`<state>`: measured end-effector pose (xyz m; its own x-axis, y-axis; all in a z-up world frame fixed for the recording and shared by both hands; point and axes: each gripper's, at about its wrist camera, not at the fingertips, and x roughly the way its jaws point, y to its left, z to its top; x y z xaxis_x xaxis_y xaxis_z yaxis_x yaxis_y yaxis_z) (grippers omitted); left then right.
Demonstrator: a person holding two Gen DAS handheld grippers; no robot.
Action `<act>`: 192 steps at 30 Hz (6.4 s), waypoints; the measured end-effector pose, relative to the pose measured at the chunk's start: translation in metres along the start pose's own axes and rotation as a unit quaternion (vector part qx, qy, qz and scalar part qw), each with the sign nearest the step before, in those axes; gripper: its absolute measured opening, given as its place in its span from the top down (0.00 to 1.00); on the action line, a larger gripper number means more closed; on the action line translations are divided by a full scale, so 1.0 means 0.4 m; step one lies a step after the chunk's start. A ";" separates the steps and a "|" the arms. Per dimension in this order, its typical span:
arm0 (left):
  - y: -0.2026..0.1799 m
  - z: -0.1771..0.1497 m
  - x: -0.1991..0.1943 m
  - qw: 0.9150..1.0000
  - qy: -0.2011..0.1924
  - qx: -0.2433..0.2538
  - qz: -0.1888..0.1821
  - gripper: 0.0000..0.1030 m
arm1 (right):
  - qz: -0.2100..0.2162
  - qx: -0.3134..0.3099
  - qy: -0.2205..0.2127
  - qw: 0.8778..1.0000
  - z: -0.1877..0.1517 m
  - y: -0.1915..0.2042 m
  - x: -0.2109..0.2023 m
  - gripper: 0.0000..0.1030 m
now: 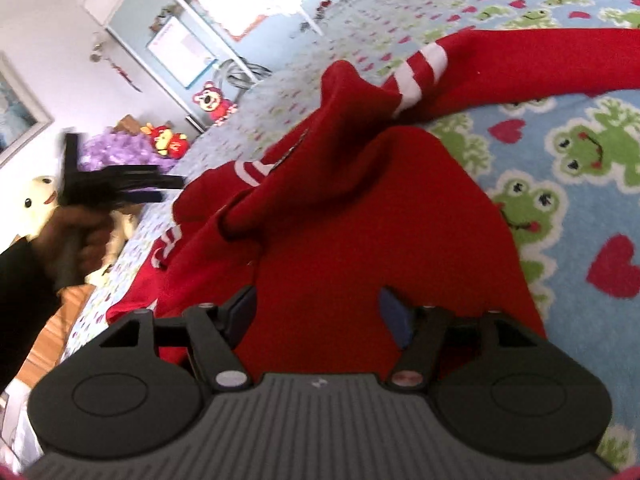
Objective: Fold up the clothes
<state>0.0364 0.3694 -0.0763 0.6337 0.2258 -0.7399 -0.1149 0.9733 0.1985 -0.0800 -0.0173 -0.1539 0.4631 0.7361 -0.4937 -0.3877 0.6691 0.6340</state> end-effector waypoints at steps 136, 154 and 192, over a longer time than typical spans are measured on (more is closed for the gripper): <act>-0.024 -0.629 -0.535 0.944 -0.006 -0.274 -0.186 0.89 | -0.114 0.036 0.053 0.991 -0.065 0.021 -0.236 0.98; -0.155 -0.490 -0.572 0.979 -0.060 -0.175 -0.087 0.50 | -0.223 -0.114 0.006 0.968 0.021 0.185 -0.199 0.57; -0.239 -0.341 -0.497 0.978 -0.053 -0.179 -0.092 0.37 | -0.211 -0.169 0.001 0.963 0.097 0.311 -0.087 0.42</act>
<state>-0.1828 0.2371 -0.0357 0.7420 0.0592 -0.6678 -0.2413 0.9529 -0.1836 -0.1133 0.0363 -0.0347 0.6346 0.3923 -0.6659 -0.4030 0.9032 0.1481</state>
